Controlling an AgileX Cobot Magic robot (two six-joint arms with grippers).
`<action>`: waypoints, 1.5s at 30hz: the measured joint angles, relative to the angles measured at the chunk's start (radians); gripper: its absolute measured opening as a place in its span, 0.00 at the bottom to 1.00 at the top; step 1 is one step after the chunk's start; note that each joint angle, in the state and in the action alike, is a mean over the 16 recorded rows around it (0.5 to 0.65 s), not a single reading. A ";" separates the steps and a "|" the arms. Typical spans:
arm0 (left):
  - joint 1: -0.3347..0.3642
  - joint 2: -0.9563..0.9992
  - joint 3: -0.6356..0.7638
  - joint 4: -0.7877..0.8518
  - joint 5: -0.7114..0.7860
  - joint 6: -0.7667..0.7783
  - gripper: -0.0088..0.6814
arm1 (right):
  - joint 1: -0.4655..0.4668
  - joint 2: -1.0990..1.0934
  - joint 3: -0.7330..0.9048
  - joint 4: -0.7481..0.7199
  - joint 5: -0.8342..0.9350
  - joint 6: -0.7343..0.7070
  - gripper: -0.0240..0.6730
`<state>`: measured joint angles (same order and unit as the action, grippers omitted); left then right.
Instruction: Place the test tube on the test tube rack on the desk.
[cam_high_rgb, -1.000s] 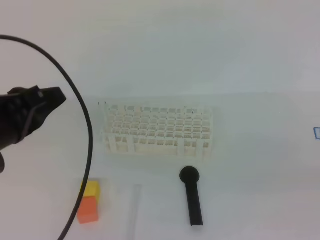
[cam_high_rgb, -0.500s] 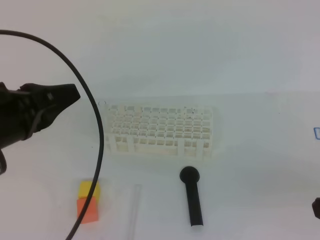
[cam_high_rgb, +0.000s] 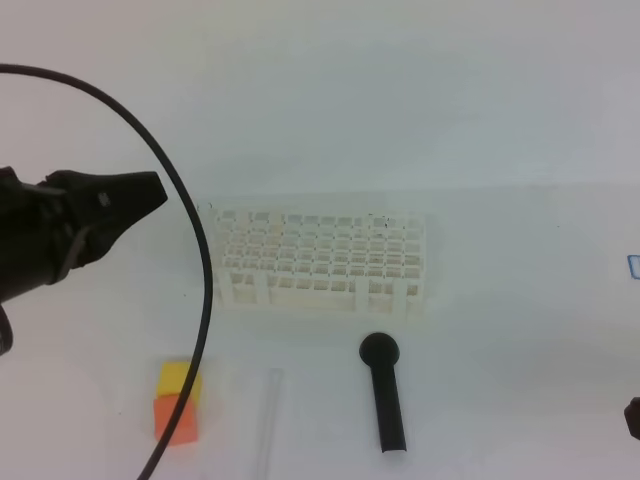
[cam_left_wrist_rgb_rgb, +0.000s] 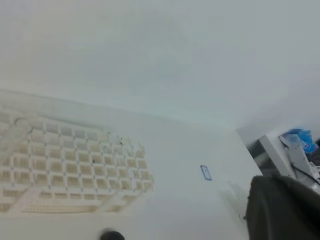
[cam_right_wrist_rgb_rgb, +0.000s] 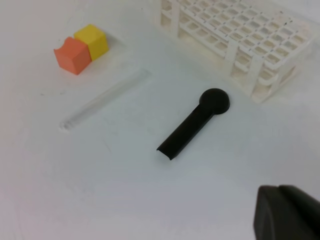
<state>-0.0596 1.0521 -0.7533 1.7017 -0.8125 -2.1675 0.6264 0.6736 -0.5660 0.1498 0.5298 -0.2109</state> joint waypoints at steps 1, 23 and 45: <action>-0.001 0.000 0.000 -0.025 -0.009 0.017 0.01 | 0.000 0.000 0.000 0.000 0.000 0.000 0.03; -0.426 0.029 -0.093 -1.565 1.202 1.628 0.01 | 0.000 0.000 0.000 0.000 0.001 -0.001 0.03; -0.478 0.421 -0.150 -1.889 1.551 1.923 0.49 | 0.000 0.000 0.000 0.002 -0.003 -0.001 0.03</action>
<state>-0.5378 1.4731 -0.9036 -0.1868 0.7380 -0.2445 0.6264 0.6736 -0.5660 0.1513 0.5265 -0.2119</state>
